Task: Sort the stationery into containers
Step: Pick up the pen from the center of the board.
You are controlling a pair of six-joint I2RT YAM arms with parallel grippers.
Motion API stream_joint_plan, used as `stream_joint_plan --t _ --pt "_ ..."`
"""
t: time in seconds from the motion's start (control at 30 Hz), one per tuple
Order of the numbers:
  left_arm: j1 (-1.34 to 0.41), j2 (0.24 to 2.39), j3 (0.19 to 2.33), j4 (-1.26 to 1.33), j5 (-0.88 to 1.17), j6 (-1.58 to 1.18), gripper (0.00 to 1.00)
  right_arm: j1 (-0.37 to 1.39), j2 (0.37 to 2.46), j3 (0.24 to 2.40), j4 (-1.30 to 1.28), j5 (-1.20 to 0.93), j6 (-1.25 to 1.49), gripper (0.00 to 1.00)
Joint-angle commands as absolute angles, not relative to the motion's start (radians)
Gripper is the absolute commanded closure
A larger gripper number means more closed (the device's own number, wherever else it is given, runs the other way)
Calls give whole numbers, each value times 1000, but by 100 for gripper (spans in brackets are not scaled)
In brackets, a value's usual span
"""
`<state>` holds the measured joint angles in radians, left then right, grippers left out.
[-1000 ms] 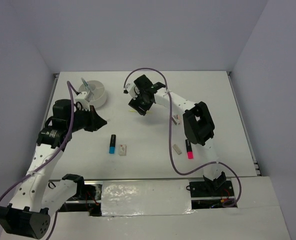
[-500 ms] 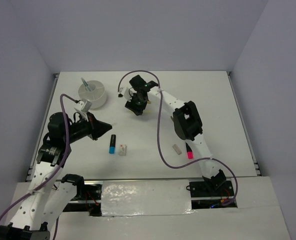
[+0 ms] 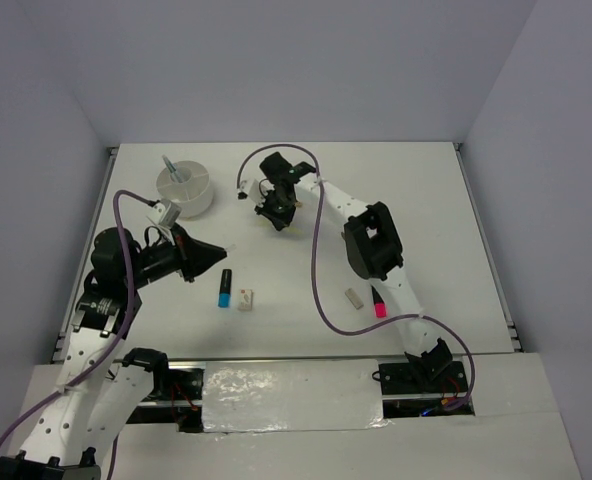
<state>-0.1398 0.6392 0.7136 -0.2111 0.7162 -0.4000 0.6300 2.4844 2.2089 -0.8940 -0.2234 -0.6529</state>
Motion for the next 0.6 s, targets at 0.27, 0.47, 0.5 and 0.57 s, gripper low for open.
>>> stream_joint_plan --t 0.27,0.47,0.5,0.57 --pt "-133 629 678 -10 949 -530 100 650 1941 1809 -659 -554 -402 100" --pt "-135 716 767 -147 1051 -531 100 821 1416 1349 -521 -211 -336 100" --pt "-135 710 782 -194 1061 -526 100 834 1376 1301 -550 -155 -324 100" --pt "-137 684 796 -236 1049 -528 100 848 1280 1257 -581 -88 -287 100"
